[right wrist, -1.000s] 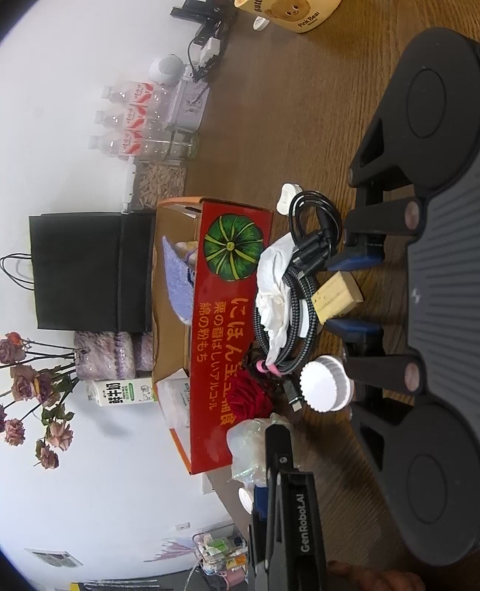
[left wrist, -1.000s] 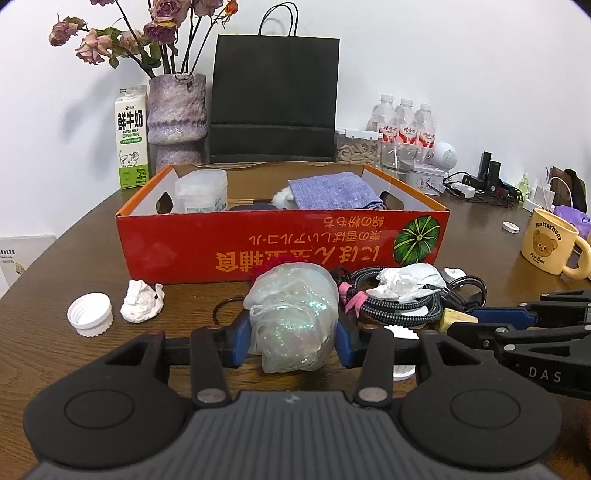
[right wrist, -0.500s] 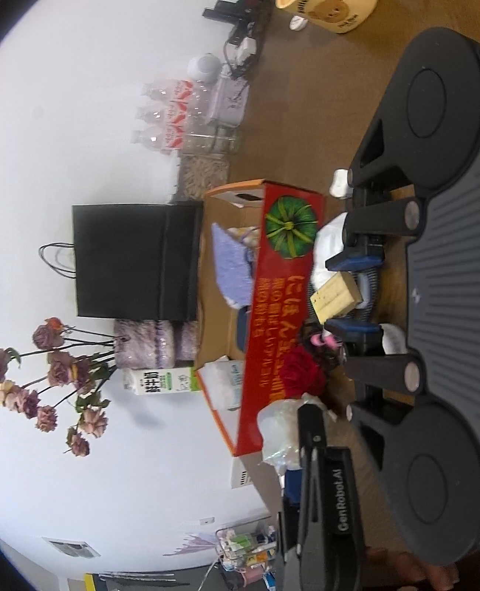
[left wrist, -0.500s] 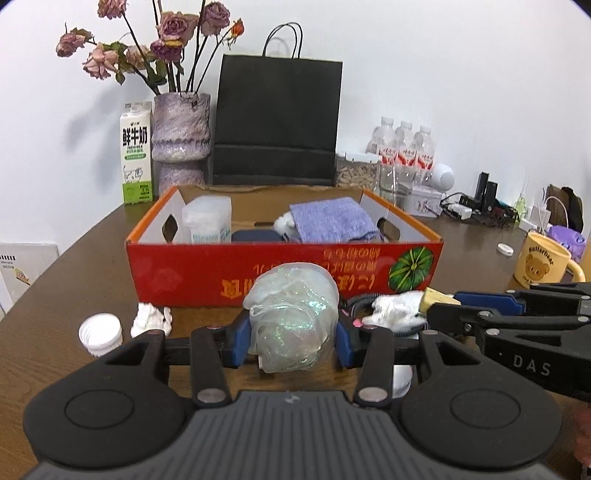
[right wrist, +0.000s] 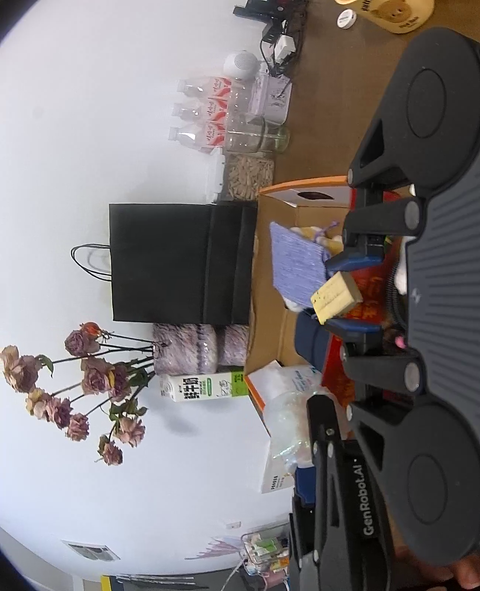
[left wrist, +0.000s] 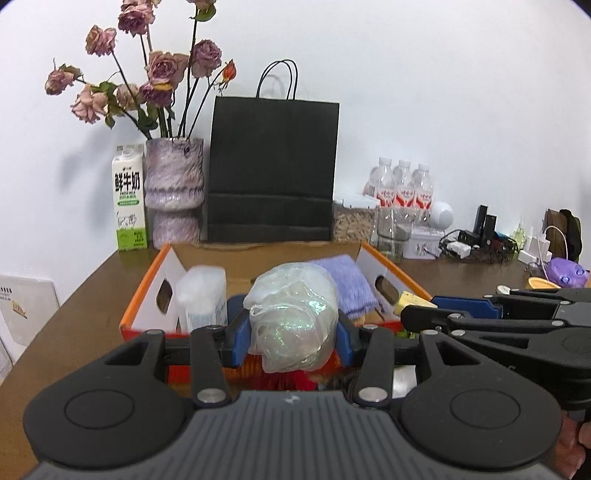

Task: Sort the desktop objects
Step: 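Carry the plastic bag and yellow block into the box and open both tools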

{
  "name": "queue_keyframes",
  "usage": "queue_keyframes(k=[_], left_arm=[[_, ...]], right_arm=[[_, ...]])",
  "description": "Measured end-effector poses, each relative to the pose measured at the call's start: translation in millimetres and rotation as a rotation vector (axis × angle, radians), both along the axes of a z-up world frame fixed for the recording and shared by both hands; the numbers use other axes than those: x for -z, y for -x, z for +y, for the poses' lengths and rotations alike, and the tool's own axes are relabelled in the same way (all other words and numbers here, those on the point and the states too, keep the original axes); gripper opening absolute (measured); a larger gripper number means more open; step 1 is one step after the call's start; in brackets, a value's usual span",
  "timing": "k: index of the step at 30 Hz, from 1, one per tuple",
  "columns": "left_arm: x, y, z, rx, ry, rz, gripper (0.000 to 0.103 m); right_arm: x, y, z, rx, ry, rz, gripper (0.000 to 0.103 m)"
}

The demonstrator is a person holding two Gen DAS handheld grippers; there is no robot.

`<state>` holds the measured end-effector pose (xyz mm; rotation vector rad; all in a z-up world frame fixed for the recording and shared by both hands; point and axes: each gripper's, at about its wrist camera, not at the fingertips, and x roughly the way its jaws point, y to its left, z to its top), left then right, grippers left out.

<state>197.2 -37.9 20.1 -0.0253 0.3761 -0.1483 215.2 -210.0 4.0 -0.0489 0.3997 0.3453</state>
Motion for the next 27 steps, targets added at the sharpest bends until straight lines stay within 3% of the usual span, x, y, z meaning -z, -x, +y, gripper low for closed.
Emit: queue_keyframes(k=[9, 27], left_arm=[[-14.0, -36.4, -3.4, 0.002, 0.013, -0.007, 0.046], [16.6, -119.1, 2.7, -0.011, -0.001, 0.090, 0.046]], right_arm=[[-9.4, -42.2, -3.2, 0.039, 0.010, -0.004, 0.026], [21.5, -132.2, -16.3, 0.099, 0.061, 0.077, 0.026]])
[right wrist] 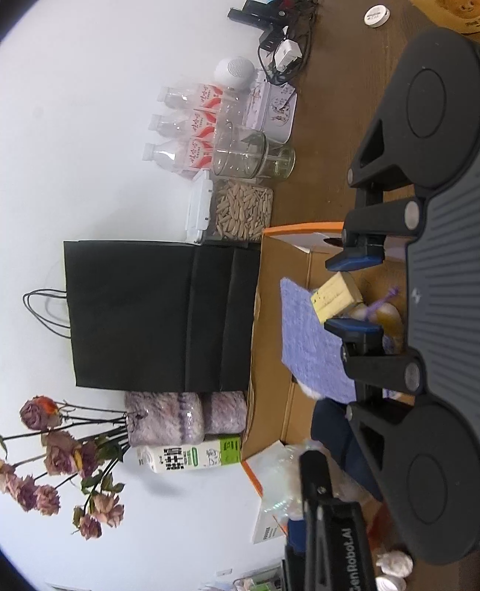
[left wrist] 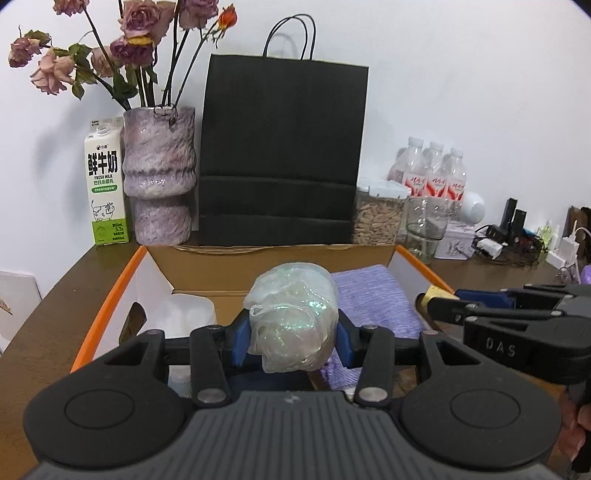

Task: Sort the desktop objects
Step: 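Carry the plastic bag and yellow block into the box and open both tools, then withdraw both tools from the box back over the table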

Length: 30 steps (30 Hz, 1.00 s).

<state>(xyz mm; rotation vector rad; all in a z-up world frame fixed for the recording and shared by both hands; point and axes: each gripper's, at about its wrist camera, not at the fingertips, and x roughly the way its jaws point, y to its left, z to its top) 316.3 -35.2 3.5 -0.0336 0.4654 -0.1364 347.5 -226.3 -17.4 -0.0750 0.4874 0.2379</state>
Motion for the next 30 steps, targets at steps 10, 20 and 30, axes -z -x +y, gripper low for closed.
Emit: queue_keyframes(k=[10, 20, 30], left_arm=[[13.3, -16.3, -0.6, 0.000, -0.039, 0.028, 0.048], [8.1, -6.7, -3.9, -0.045, -0.080, -0.050, 0.103], [5.1, -5.7, -0.1, -0.056, -0.061, -0.043, 0.103]], right_arm=[[9.9, -18.3, 3.4, 0.001, 0.012, 0.025, 0.026], [2.8, -10.3, -3.9, 0.016, -0.043, -0.005, 0.088], [-0.8, -8.8, -5.2, 0.037, -0.023, -0.004, 0.098]])
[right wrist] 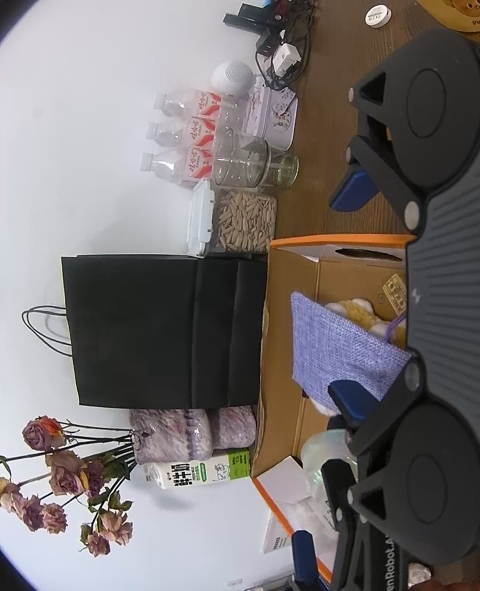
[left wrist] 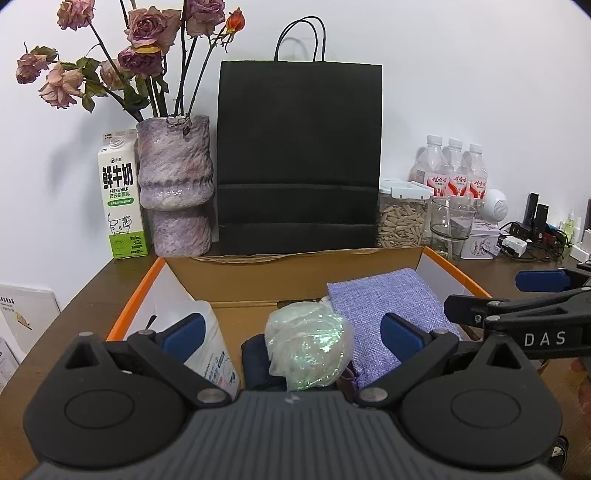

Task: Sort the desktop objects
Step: 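Withdraw both tools from the box back over the table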

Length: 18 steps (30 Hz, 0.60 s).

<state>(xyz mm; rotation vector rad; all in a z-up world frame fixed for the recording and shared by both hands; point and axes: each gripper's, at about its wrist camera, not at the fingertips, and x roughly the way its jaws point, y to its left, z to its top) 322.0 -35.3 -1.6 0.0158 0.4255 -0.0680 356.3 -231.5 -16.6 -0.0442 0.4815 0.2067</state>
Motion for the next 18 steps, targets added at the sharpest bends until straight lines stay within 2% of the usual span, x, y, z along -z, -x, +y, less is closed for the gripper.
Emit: queue_keyframes(k=[18], left_arm=[[-8.3, 17.2, 2.6, -0.006, 0.003, -0.038, 0.103]], right_arm=[[-9.9, 14.5, -0.2, 0.000, -0.006, -0.025, 0.102]])
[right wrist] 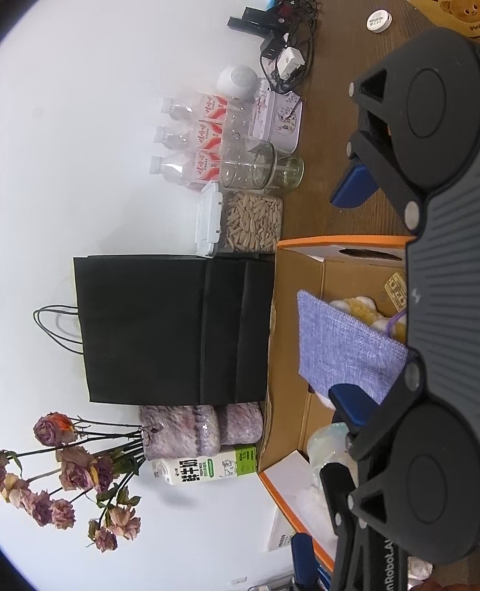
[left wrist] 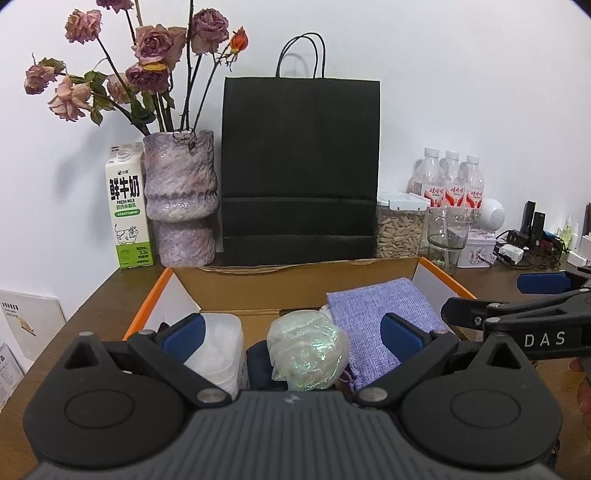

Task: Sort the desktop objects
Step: 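Withdraw both tools from the box back over the table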

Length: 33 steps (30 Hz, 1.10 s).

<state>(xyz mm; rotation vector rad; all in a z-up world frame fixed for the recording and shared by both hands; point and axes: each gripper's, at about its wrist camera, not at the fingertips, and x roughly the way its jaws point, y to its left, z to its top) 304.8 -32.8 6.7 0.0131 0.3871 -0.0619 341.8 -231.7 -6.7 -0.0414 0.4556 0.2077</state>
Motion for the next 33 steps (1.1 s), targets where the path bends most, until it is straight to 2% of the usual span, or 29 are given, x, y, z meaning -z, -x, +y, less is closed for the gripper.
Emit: queue_keyframes(k=[19, 33], left_arm=[[-6.9, 52.6, 32.3, -0.055, -0.008, -0.015, 0.103], [17.0, 101.7, 87.0, -0.134, -0.043, 0.063, 0.103]], right_arm=[[-3.4, 49.7, -4.1, -0.005, 0.015, 0.006, 0.103], [20.6, 110.2, 12.8, -0.058, 0.032, 0.061, 0.103]])
